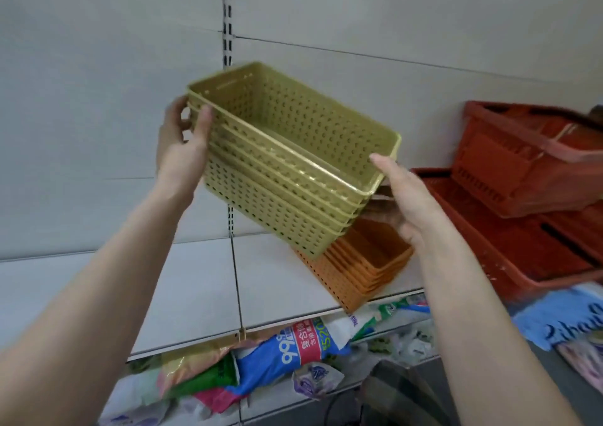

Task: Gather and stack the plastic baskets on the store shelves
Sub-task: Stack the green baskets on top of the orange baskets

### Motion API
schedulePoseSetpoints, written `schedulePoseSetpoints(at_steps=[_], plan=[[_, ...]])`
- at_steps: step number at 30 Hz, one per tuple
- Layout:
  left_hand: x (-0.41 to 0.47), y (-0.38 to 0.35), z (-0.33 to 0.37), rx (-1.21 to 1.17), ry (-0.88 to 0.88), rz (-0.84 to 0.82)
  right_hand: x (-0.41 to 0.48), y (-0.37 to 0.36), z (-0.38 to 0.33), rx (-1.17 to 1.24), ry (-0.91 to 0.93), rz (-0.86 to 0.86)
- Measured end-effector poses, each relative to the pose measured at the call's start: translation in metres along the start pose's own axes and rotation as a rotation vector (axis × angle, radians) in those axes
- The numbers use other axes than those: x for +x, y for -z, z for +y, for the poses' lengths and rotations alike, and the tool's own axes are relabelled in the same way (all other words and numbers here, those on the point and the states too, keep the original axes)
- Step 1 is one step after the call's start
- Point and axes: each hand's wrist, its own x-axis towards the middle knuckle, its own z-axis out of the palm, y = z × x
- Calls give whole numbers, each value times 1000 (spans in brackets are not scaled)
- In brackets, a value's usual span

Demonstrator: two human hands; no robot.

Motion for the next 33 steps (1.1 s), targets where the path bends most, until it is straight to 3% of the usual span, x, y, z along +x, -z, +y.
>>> schedulePoseSetpoints(at_steps=[7, 13, 21, 25, 29, 33], plan=[[28, -90, -1, -192, 103, -373, 2, 50, -15, -38, 116, 245], [31, -135, -33, -148, 213, -501, 12, 75, 18, -51, 45, 334], [12, -149, -88, 64, 293, -576, 19, 71, 90, -225, -215, 336], [6, -147, -96, 41, 304, -562, 12, 52, 120, -35, -220, 356], [-5, -126, -92, 115, 217, -448, 23, 53, 116, 53, -170, 329], [-23, -86, -96, 242, 64, -361, 51, 66, 112, 52, -247, 239]])
